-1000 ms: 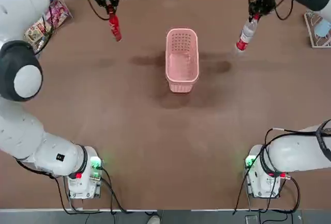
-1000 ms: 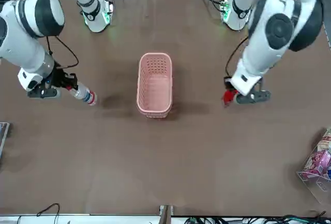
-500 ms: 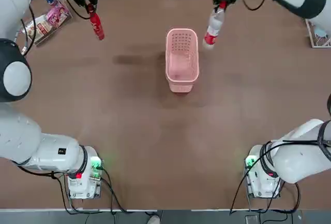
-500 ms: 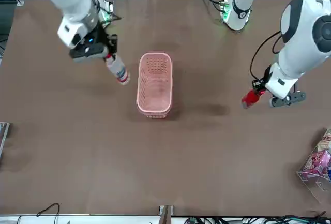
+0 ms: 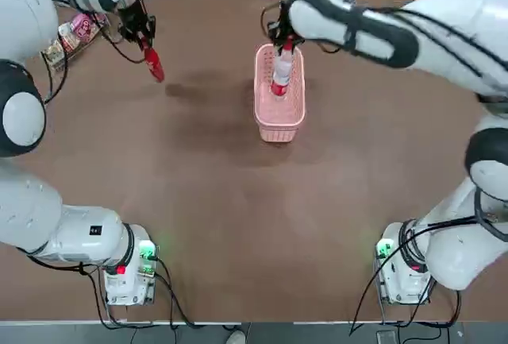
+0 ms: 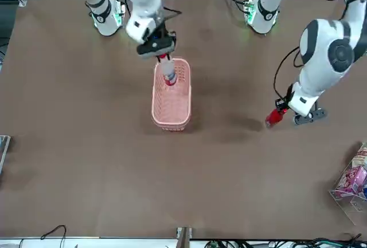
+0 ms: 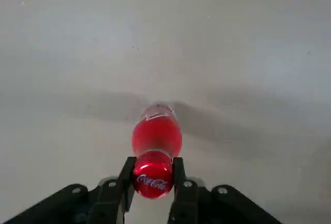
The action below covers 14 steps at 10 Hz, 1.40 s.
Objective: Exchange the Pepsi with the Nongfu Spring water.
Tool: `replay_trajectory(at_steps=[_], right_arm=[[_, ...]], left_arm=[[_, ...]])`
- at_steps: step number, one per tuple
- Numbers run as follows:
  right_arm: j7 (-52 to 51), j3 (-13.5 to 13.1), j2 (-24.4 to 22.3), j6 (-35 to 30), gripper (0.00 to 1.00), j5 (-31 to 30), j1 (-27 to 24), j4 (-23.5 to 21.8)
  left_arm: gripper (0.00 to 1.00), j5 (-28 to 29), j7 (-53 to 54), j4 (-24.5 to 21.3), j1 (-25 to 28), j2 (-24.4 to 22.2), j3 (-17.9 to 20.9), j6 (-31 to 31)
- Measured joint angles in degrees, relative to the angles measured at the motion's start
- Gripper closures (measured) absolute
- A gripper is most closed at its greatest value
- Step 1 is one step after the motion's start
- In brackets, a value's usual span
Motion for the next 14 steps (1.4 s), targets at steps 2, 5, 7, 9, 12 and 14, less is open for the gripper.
replay_trajectory(at_steps=[2, 5, 7, 9, 12, 14], right_arm=[[0.22, -0.13, 5.07, 3.21, 0.63, -0.69, 0.51, 0.3], [0.24, -0.35, 10.27, 6.98, 0.63, -1.58, 0.96, 0.46], [0.29, -0.58, 12.27, 8.44, 0.63, -1.61, 0.98, 0.49], [0.29, -0.87, 12.82, 8.64, 0.63, -1.62, 0.98, 0.5], [1.06, -1.08, 12.81, 8.51, 0.61, -1.62, 0.97, 0.59], [2.3, -1.12, 12.77, 8.48, 0.37, -1.62, 0.97, 1.02]], left_arm=[[0.68, 0.0, 0.0, -1.52, 1.14, 0.01, 0.0, 2.15], [0.68, -0.42, 2.31, -2.04, 1.38, 0.3, -0.02, 2.52], [0.68, -0.53, 4.57, -2.23, 1.38, 1.25, -0.03, 3.07], [0.68, -0.53, 5.47, -2.27, 1.39, 2.42, -0.03, 3.31], [0.66, -0.53, 5.78, -2.25, 1.39, 4.12, -0.09, 3.85], [0.39, -0.53, 6.38, -1.95, 1.39, 4.07, -0.1, 3.84]])
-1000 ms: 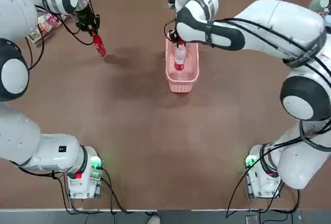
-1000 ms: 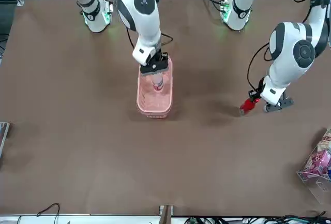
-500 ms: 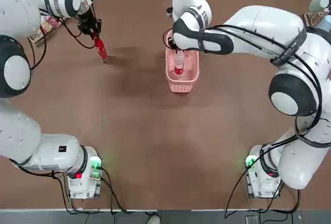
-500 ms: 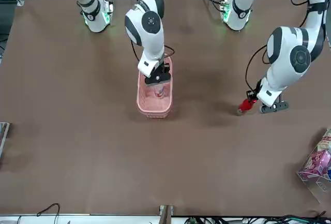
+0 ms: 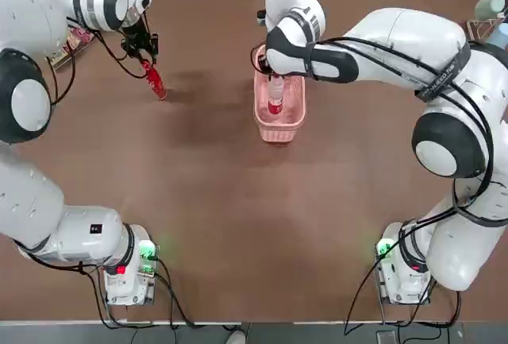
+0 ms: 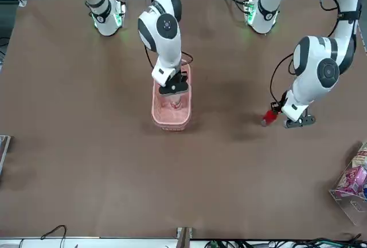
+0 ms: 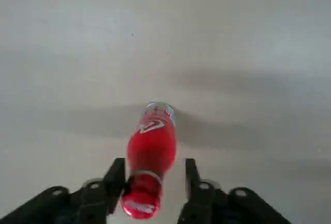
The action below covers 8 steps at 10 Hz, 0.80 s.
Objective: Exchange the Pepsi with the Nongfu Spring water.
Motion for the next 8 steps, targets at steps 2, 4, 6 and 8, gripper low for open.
replay_trajectory(at_steps=[2, 4, 6, 8], right_arm=[[0.26, -0.01, -0.03, -0.07, 0.13, 0.0, 0.0, 0.62], [0.56, -0.18, -0.03, -0.14, 0.06, 0.0, -0.02, 0.78], [1.25, -0.92, -0.29, -0.53, 0.0, 0.0, -0.54, 1.36], [-1.85, -1.78, -2.9, -5.79, 0.0, 0.04, -6.6, 4.49]], left_arm=[[0.1, 0.0, 0.01, 0.8, 0.0, -0.91, -0.01, -1.21], [0.0, 0.0, 0.03, 6.5, 0.06, -3.41, 0.03, -10.33], [0.0, -0.01, 0.07, 16.74, 0.13, -5.37, 0.14, -21.12], [0.0, -0.01, 0.1, 25.46, 0.76, -5.77, 0.31, -28.39]])
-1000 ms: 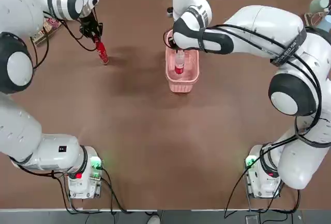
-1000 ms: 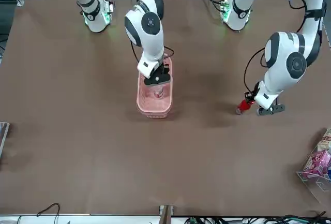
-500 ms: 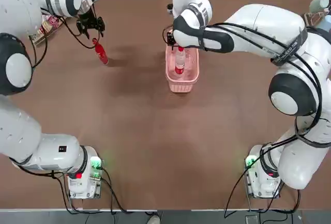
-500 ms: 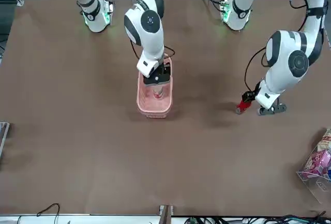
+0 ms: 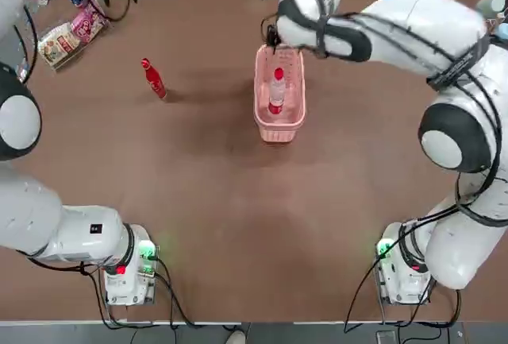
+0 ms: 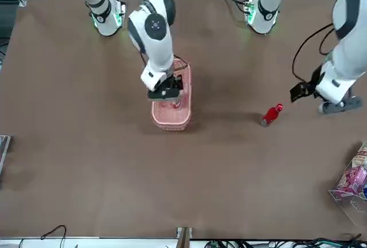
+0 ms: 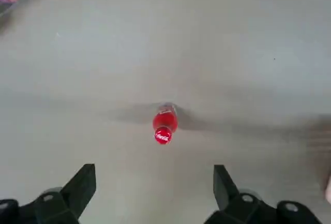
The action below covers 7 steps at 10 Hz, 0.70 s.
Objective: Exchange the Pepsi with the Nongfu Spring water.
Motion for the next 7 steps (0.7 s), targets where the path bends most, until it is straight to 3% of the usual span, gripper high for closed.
replay_trajectory(at_steps=[3, 7], right_arm=[[-15.23, -0.26, -2.69, -8.53, 0.0, 2.19, -13.81, 7.1], [-33.94, -0.43, -2.21, -9.32, 0.0, 2.14, -26.76, 7.49]], left_arm=[[0.0, -0.11, 2.99, 6.61, 0.11, 0.0, 0.04, -4.7], [0.0, -0.65, 5.27, 8.85, -0.65, -3.75, 0.0, -8.11]])
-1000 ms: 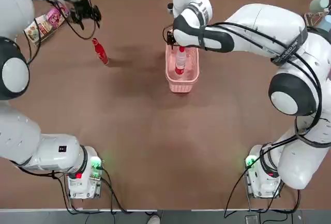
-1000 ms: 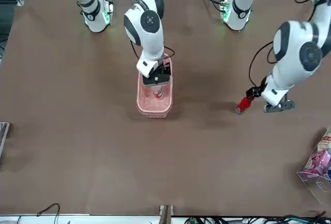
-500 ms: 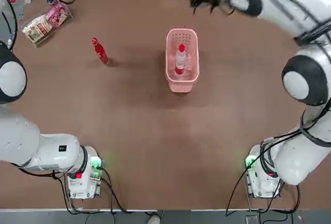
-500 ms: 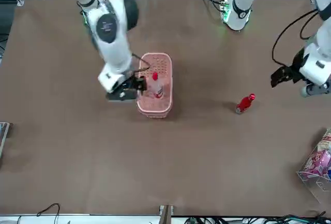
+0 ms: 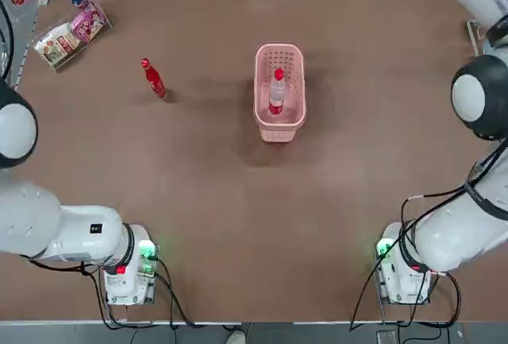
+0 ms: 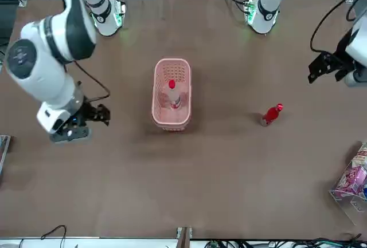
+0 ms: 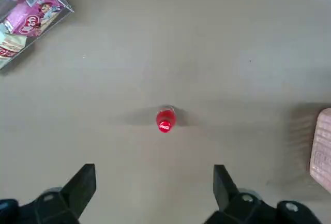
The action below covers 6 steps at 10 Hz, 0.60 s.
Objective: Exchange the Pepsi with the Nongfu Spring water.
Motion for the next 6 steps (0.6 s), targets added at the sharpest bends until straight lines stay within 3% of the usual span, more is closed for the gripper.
replay_trajectory(at_steps=[2, 4, 6], right_arm=[[-1.45, 0.38, -2.65, -5.4, 0.0, 0.0, -5.15, 1.09], [2.34, 3.39, -9.11, -14.58, 0.0, 0.0, -10.16, 1.81], [6.99, 5.86, -14.46, -18.23, 0.0, -0.53, -11.33, 1.28]], left_arm=[[0.0, -0.96, 0.0, 0.41, -0.15, -0.76, -0.06, -1.72], [0.0, -1.12, 0.0, 0.38, -0.27, -0.46, -0.54, -2.0], [0.0, -1.12, 0.12, 0.37, -0.22, -0.31, -0.7, -2.03]])
